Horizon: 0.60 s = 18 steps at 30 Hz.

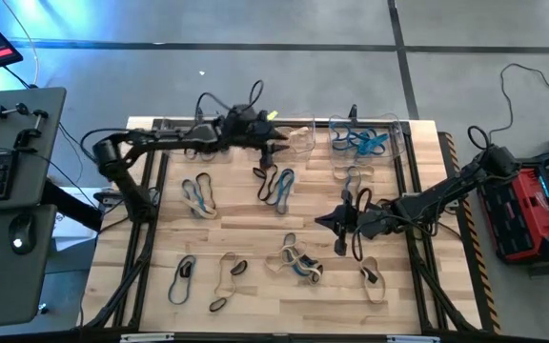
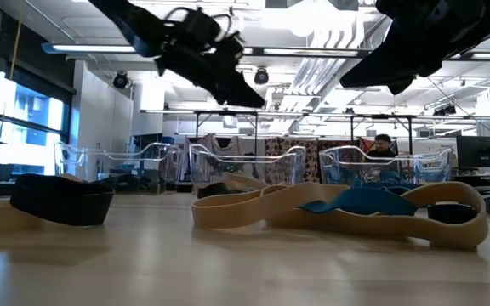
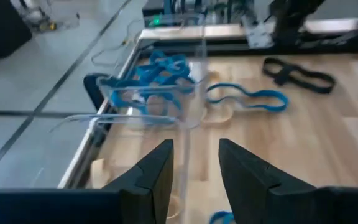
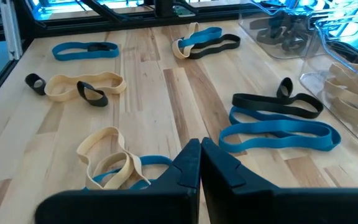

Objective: Sort rubber bands into baskets
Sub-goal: Put the blue rubber band into the right transparent bin

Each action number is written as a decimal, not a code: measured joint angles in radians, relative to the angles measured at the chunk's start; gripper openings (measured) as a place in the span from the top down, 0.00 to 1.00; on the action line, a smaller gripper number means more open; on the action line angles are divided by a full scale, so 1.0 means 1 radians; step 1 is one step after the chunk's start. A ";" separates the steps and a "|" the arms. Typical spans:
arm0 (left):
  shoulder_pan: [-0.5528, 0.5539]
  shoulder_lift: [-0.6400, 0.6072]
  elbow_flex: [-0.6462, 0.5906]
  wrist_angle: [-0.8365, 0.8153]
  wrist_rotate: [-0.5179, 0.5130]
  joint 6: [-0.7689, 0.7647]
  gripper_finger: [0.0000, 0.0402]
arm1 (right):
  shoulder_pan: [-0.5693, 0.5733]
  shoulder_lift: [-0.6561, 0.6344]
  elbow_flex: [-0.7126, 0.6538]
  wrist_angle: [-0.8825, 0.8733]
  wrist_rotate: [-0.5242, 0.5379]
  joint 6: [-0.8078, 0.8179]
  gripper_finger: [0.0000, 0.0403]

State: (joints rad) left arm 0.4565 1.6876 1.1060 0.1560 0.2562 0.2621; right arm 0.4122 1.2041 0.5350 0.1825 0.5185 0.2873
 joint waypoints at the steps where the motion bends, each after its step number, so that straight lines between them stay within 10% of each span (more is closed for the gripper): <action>1: -0.009 -0.027 -0.035 0.025 0.000 -0.004 0.71 | 0.000 0.000 0.000 0.000 0.003 0.000 1.00; 18: -0.204 -0.300 -0.521 0.478 -0.058 -0.076 0.71 | -0.014 0.014 0.000 -0.005 0.057 0.054 0.96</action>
State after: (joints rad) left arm 0.2523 1.3875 0.5849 0.6343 0.1979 0.1857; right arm 0.3979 1.2182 0.5346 0.1772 0.5758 0.3409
